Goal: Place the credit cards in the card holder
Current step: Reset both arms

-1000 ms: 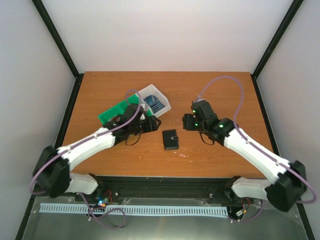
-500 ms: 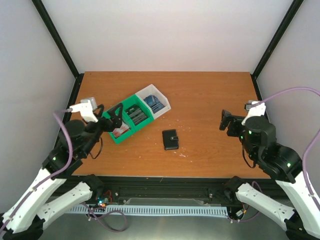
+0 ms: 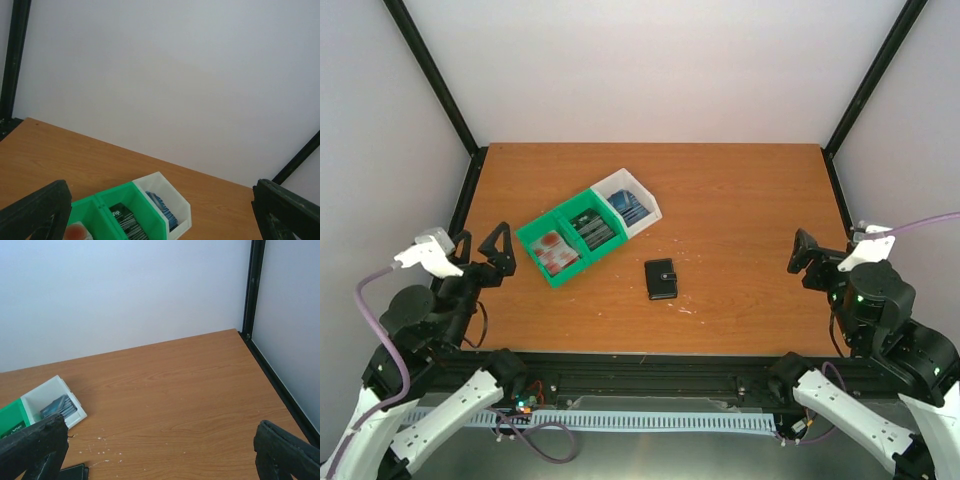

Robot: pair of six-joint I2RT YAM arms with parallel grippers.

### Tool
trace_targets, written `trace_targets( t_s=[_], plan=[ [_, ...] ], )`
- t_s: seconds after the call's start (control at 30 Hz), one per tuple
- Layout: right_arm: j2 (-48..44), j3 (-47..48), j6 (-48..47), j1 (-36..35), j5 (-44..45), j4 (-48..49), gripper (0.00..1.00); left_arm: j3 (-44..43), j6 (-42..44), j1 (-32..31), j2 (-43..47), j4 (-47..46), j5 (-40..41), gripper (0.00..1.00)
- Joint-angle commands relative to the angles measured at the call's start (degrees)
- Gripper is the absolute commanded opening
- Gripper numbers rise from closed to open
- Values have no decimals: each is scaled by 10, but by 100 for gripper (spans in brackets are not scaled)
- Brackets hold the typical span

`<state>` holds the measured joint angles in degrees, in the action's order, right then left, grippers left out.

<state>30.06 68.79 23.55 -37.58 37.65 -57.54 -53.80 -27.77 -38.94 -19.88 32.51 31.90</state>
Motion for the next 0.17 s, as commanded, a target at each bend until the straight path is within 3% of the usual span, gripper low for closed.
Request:
trace_targets(
  t_s=[0.0,0.13],
  plan=[
    [-4,-18,10,1,12,9,100,-6,6,0,10,34,25,100],
    [0,-30,10,1,9,19,100,-7,2,1,5,41,32,100]
  ],
)
